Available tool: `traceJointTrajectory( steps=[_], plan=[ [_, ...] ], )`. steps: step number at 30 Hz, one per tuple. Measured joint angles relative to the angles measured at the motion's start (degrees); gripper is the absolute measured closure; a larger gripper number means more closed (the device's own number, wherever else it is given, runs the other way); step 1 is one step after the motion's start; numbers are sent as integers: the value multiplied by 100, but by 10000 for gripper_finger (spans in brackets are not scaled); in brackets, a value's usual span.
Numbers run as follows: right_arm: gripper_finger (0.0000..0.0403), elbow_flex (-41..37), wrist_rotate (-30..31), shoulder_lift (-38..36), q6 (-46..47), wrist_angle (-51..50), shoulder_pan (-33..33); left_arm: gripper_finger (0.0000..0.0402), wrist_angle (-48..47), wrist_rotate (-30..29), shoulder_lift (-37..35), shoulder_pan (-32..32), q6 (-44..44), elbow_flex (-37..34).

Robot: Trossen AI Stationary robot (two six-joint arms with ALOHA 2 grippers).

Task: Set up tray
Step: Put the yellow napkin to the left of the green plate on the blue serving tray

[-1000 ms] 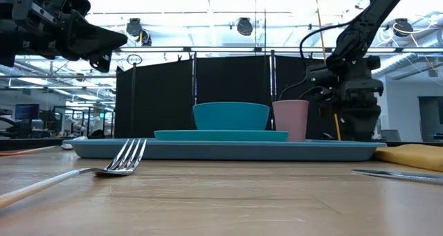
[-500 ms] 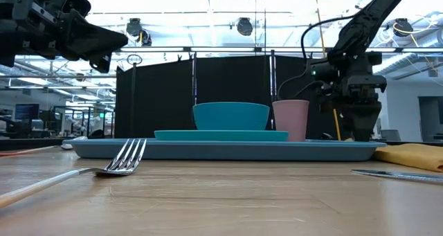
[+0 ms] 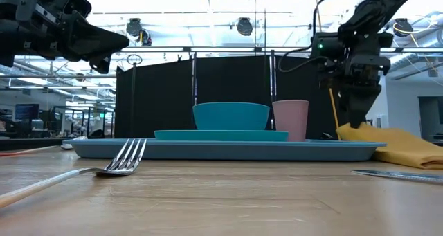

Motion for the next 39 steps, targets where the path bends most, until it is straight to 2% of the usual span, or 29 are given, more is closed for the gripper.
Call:
traceJointTrajectory(
  steps=[13,24,31,39],
  plan=[
    [403,2,34,-501,728,31,565,364,2,1,0,0,-23,0],
    [403,11,210,-1163,1230,72,1013,364,459,1,-2,10,-409,2],
    [403,11,439,-1450,1385,112,1317,364,750,-97,0,11,-1100,2],
    [403,11,575,-1660,1560,397,1712,364,754,0,0,-112,-1115,159]
  ],
)
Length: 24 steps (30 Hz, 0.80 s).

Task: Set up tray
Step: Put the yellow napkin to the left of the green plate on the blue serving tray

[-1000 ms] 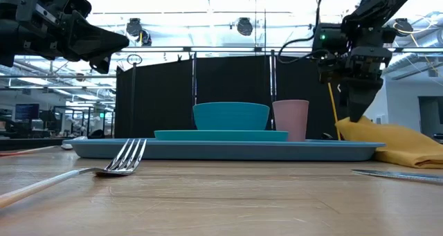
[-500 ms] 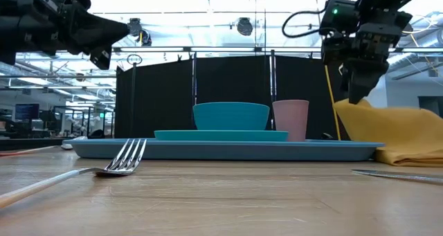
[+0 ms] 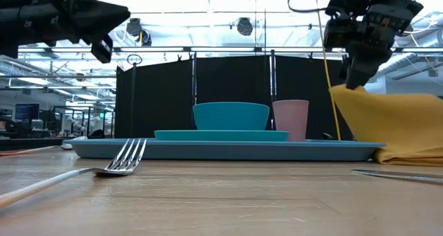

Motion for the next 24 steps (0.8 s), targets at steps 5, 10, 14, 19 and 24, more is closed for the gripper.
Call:
traceJointTrajectory(
  steps=[5,10,14,19,24],
  plan=[
    [403,0,15,-46,99,148,153,359,-151,26,297,-51,1,194],
    [403,0,-4,-46,188,236,308,315,-162,-100,977,-56,-7,512],
    [403,0,-7,-46,230,327,475,282,-157,-337,1602,79,-142,891],
    [403,0,23,-94,230,419,634,263,-149,131,2483,479,-624,1547],
    [403,0,152,-107,202,406,741,241,-156,876,3512,689,-477,2389]
  ],
)
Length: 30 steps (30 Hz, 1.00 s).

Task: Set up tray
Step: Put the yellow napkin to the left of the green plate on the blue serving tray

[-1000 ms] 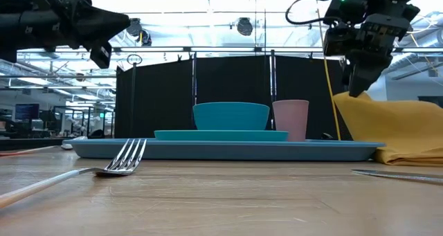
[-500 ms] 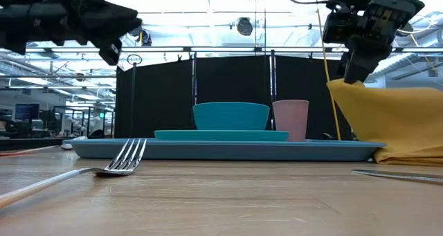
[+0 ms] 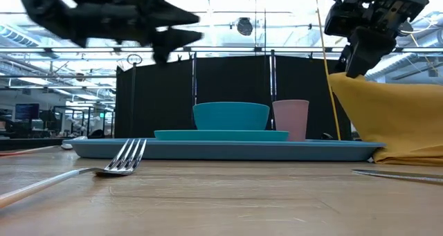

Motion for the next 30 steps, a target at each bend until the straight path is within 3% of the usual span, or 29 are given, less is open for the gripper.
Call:
traceJointTrajectory(
  steps=[4,10,14,23,30],
  plan=[
    [403,0,45,2,-41,25,103,206,-249,602,760,127,60,749],
    [403,0,173,2,-110,52,251,138,-570,715,1708,286,-57,1666],
    [403,0,201,2,-130,109,325,107,-775,1233,2221,403,-66,2308],
    [403,0,296,-26,-170,219,545,77,-1781,1184,3168,385,671,3547],
    [403,0,294,-35,-170,299,661,71,-1962,1123,3672,279,1226,4241]
  ],
)
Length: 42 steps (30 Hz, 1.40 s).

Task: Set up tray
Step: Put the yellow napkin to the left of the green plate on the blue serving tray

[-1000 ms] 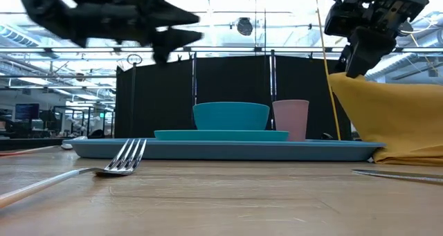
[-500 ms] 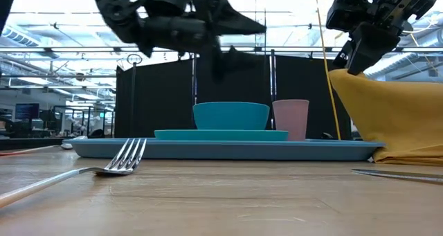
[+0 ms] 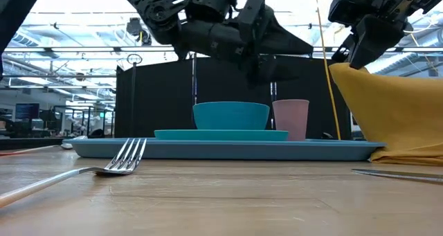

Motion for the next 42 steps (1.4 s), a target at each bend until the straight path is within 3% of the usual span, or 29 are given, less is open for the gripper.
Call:
traceJointTrajectory(
  steps=[5,13,21,32,42],
  plan=[
    [403,0,0,-13,0,12,23,71,-197,270,225,14,418,280],
    [403,0,-9,-15,5,46,76,71,-249,151,431,9,689,559],
    [403,0,-2,-15,44,169,206,71,-617,271,983,-1,774,1303],
    [403,0,-20,-15,24,201,209,72,-372,474,1150,-119,945,1693],
    [403,0,-24,-15,-4,309,211,157,-516,566,1152,-115,962,1691]
  ],
)
